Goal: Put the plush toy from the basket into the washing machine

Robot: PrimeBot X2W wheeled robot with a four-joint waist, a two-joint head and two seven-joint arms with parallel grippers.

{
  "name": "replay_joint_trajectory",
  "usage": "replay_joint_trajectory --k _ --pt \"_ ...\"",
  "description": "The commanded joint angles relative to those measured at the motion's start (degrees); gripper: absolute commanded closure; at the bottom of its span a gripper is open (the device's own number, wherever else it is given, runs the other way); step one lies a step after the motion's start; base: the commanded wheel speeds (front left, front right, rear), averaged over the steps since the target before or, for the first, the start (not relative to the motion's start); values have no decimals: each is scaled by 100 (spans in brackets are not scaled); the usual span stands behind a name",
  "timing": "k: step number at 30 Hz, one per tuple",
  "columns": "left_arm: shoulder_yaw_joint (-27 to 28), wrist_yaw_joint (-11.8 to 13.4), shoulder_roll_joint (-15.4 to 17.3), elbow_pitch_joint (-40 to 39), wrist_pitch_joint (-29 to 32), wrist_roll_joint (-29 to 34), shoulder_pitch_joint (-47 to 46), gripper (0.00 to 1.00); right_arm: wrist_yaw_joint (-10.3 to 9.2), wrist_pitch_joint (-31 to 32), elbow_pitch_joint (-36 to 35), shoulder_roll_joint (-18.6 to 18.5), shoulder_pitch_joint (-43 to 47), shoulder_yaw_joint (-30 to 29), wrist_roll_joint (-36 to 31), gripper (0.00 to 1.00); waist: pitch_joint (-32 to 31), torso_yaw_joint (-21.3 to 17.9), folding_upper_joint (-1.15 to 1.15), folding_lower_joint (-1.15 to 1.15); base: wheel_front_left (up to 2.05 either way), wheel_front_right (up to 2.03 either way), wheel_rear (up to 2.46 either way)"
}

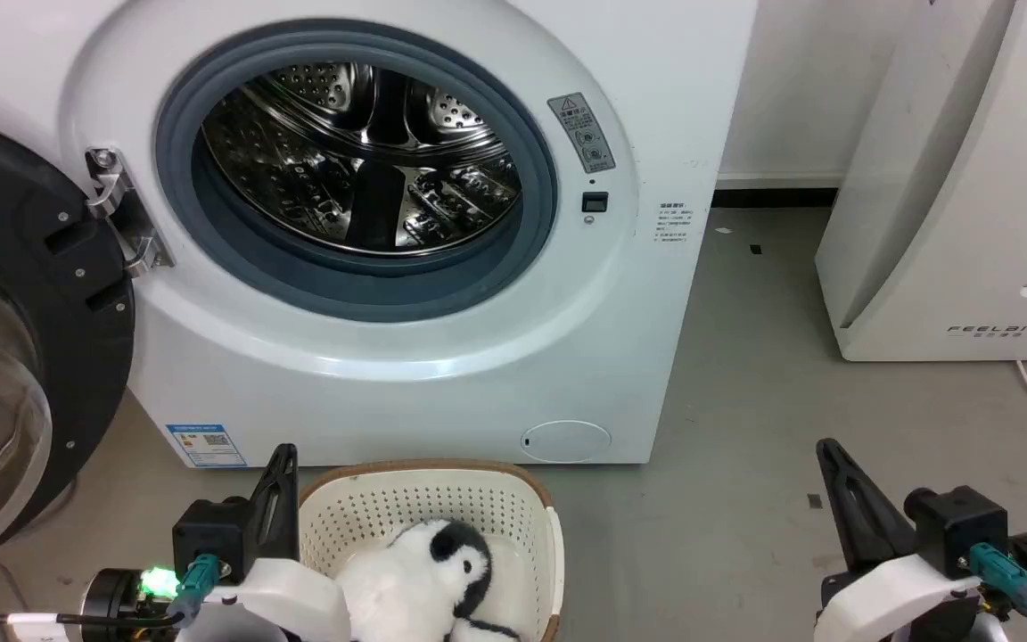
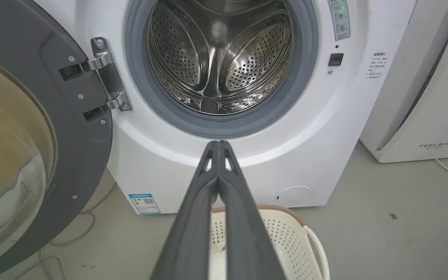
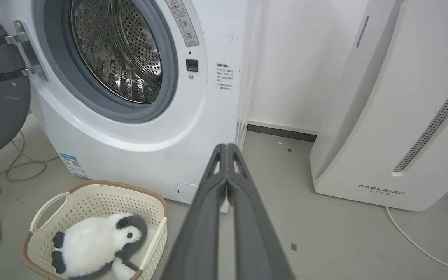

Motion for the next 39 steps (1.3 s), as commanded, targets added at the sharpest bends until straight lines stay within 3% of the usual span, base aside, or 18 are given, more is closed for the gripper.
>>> replay_joint_trajectory --k 1,17,18,39 --pt "16 -31 1 -25 1 10 -88 100 -4 9 14 0 -81 2 -44 100 0 0 0 0 0 0 0" --pt "16 -31 1 -25 1 10 -88 100 -4 9 14 0 -81 2 -44 100 0 0 0 0 0 0 0" --pt "0 0 0 0 -1 0 0 0 0 -1 0 0 0 -1 0 0 0 0 0 0 0 0 0" --pt "-197 97 7 648 -251 -44 -441 0 -1 -250 -146 0 -124 -101 311 0 263 -49 0 0 0 0 0"
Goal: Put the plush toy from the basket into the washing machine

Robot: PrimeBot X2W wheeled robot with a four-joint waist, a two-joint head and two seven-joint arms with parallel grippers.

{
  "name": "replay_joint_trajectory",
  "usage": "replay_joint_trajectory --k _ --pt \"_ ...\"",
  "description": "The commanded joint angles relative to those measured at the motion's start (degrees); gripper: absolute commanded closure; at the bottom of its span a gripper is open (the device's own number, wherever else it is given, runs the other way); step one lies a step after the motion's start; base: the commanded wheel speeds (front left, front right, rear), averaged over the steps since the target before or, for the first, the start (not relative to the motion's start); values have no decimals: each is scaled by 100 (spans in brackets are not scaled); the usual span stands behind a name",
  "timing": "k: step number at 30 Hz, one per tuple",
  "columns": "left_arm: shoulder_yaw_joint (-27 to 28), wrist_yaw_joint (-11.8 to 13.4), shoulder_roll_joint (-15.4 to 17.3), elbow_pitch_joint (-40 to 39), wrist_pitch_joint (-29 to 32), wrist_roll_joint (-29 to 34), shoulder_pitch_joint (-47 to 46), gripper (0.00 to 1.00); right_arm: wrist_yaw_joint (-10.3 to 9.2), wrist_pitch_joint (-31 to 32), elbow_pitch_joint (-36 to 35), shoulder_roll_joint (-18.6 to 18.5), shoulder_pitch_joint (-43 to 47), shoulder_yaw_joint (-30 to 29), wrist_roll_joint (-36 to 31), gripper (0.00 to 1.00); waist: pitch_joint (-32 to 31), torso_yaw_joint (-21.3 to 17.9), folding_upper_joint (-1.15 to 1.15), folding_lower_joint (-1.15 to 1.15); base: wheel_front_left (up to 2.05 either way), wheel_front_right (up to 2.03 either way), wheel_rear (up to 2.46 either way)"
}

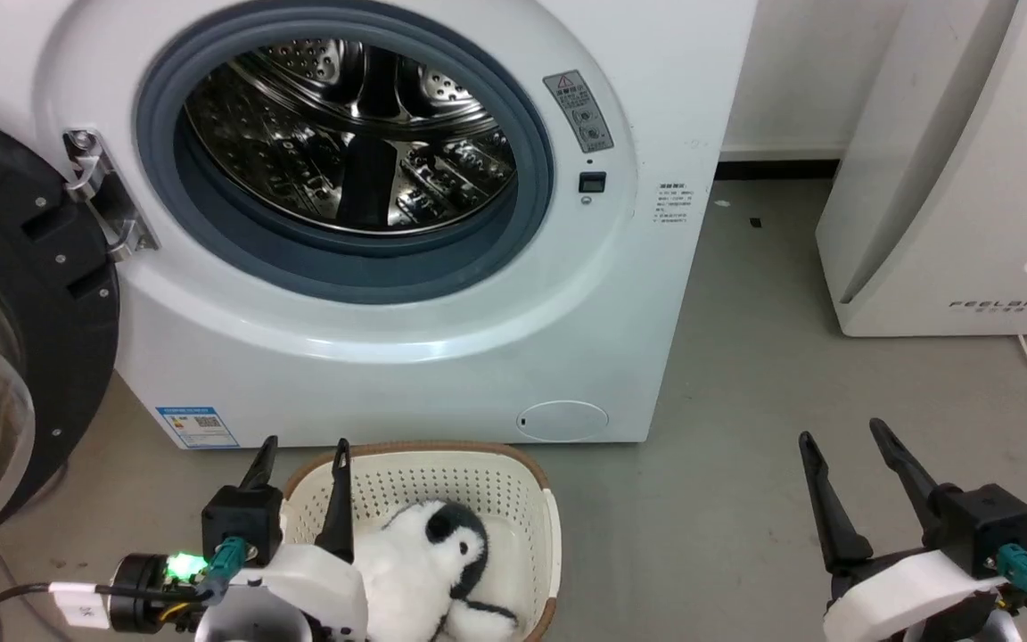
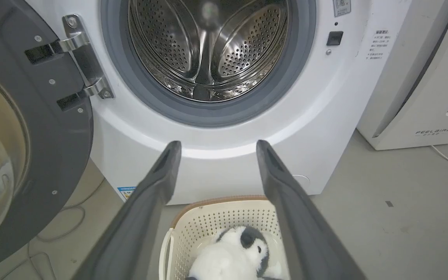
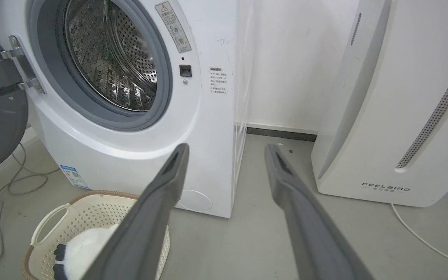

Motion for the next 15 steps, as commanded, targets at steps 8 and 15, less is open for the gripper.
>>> replay_joint_trajectory --k 8,15 --pt "-78 -3 18 689 -133 -86 -564 0 -2 -128 -127 0 -263 -9 197 0 332 -92 0 0 0 0 0" --pt "-122 -57 64 1360 -169 -152 -1036 0 -2 -211 -226 0 -443 -15 303 0 705 -187 0 0 0 0 0"
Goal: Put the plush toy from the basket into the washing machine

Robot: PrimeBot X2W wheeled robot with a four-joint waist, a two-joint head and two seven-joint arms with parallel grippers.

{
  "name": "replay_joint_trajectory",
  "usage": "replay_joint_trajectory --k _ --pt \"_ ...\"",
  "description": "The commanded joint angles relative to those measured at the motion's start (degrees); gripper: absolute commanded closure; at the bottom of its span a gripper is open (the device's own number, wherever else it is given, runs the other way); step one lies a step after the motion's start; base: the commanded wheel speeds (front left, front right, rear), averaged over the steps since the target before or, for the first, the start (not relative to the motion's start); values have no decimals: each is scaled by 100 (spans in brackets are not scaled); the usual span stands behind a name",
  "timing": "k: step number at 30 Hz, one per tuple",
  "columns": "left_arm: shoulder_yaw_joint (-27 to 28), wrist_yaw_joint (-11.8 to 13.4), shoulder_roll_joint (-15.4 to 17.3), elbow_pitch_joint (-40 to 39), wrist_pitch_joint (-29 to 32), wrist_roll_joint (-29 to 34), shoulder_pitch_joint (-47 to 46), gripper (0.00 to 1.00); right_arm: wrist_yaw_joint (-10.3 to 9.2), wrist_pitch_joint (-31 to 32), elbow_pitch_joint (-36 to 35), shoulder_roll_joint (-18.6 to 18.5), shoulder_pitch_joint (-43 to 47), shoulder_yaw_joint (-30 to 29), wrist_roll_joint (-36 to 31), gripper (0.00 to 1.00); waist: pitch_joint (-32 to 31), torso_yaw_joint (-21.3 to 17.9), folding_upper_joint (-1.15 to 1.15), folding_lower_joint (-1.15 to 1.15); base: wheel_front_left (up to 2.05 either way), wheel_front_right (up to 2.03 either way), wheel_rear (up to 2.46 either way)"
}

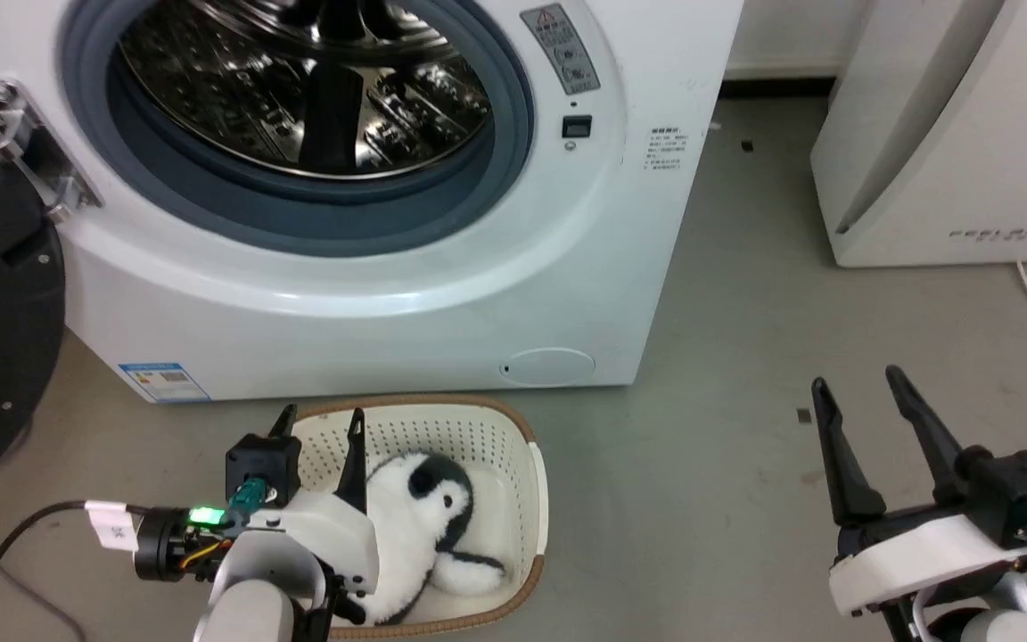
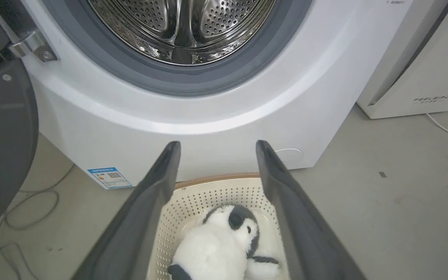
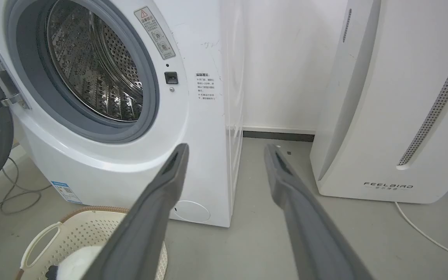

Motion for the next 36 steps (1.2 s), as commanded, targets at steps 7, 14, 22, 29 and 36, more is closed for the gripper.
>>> replay_joint_trajectory --k 7,14,22,29,36 --pt "-76 -56 133 598 84 -82 -586 0 -1 -125 -177 0 -324 -45 158 0 551 -137 0 -1 0 0 0" --pt "-165 -98 273 1039 296 -116 -1031 0 -2 -208 -314 0 -505 -90 286 0 1074 -226 0 -1 0 0 0" --pt "-240 -112 457 1521 669 -190 -1523 0 -2 -304 -472 0 -731 -109 454 0 1697 -326 0 -1 0 0 0" --pt "-320 -171 586 1936 986 -265 -1950 0 -2 -387 -611 0 -877 -107 573 0 2211 -383 0 -1 0 0 0" --pt "-454 -245 725 2348 1379 -302 -2384 0 -2 -470 -725 0 -1024 -116 680 0 2703 -428 0 -1 0 0 0"
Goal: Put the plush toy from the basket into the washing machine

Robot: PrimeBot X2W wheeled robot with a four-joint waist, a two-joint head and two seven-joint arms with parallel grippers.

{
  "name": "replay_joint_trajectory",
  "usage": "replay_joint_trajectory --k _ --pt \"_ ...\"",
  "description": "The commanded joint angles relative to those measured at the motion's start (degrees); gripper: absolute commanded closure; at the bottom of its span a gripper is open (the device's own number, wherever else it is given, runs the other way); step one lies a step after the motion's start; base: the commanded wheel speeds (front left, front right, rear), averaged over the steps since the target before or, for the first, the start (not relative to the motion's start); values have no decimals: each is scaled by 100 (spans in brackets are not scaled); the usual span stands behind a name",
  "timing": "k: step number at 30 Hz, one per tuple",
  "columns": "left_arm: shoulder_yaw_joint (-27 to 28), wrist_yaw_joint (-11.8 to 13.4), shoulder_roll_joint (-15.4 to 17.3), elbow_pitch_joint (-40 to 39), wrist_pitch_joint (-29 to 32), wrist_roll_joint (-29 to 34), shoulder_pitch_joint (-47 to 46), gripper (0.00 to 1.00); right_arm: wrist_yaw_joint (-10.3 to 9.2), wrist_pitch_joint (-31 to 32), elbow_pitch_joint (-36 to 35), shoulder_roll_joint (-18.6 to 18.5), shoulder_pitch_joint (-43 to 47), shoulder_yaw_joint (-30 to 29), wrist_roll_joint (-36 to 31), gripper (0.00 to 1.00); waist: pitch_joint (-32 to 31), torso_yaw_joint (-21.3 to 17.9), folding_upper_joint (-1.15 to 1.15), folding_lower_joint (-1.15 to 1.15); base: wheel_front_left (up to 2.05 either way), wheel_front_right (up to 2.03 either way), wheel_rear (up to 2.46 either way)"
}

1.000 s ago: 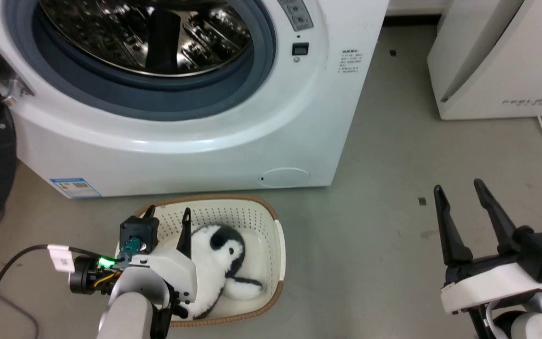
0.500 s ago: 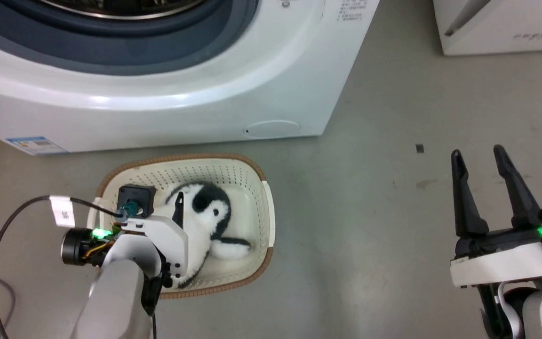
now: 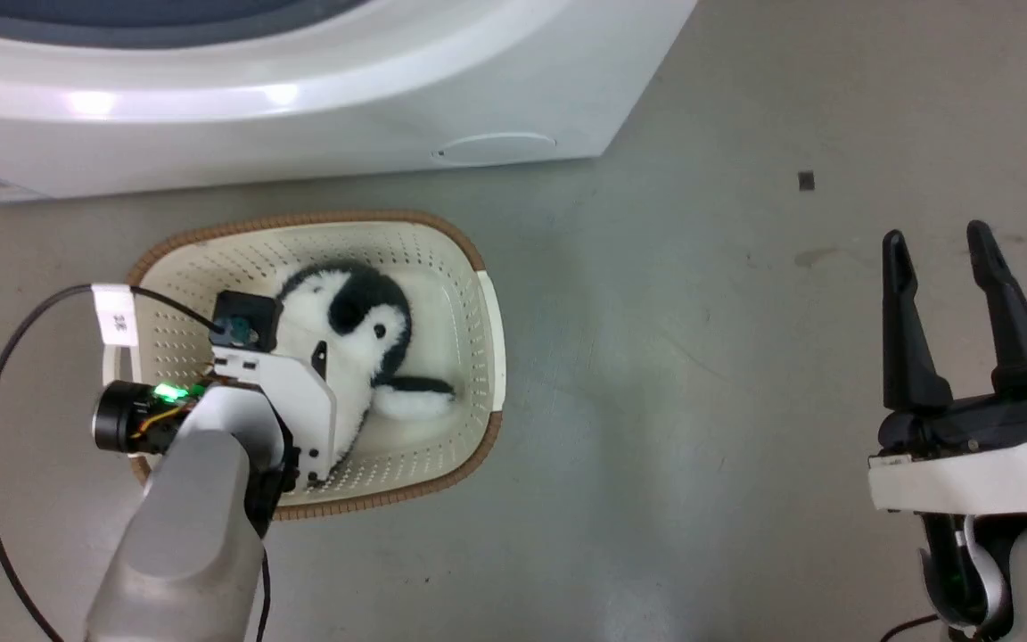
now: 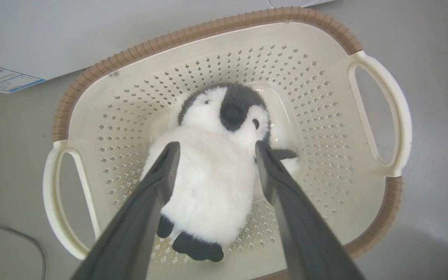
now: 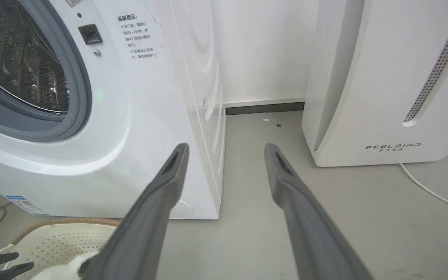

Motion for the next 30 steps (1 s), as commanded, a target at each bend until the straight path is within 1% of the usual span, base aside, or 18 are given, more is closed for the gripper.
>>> replay_joint_trajectory --k 1,8,11,20,30 --pt "-17 23 69 171 84 -86 -232 0 -2 -67 -70 0 -148 -14 61 0 218 -38 0 -1 0 0 0" --pt "-175 3 228 584 424 -96 -711 0 -3 -151 -164 0 -257 -24 164 0 691 -97 0 -1 0 0 0" --pt "-169 87 276 761 354 -163 -915 0 -3 -186 -212 0 -311 -27 194 0 874 -122 0 -1 0 0 0" --pt "-354 80 321 1291 534 -234 -1394 0 -3 -294 -378 0 -424 -54 227 0 1399 -116 0 -1 0 0 0" --pt "-548 126 399 1879 576 -327 -1984 0 -3 -413 -518 0 -637 -70 343 0 1933 -143 0 -1 0 0 0"
